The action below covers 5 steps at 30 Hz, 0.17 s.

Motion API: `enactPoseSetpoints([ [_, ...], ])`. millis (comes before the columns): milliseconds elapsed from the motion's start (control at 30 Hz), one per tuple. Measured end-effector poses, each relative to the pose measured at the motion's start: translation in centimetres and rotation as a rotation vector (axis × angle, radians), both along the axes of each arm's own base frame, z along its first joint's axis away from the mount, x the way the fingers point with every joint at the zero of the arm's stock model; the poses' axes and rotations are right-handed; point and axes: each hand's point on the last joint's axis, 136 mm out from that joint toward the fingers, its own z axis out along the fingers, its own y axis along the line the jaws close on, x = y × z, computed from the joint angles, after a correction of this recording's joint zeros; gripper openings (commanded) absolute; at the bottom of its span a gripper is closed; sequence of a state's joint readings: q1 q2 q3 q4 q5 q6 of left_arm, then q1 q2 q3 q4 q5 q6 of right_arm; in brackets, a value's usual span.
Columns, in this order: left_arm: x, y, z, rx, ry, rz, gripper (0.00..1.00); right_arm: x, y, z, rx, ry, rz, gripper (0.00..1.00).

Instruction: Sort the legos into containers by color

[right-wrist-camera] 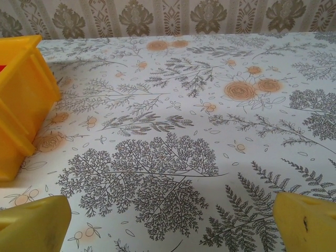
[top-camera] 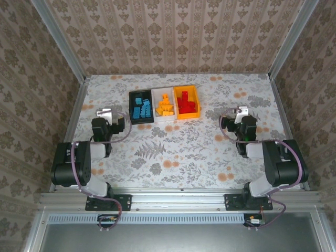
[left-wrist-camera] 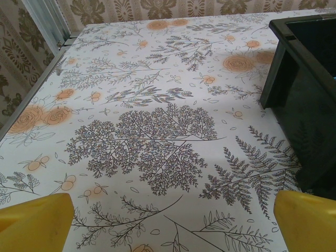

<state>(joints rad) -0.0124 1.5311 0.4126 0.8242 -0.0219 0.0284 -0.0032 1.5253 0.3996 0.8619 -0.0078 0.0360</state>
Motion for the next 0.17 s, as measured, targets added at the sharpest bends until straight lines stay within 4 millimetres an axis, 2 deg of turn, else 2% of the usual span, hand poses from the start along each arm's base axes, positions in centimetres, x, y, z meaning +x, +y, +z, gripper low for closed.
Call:
enactPoseSetpoints([
  [167,0.0,0.0,0.0,0.0,0.0,0.0,1.0,-0.05,0.05,-0.15,0.0,0.006,0.001,1.0],
])
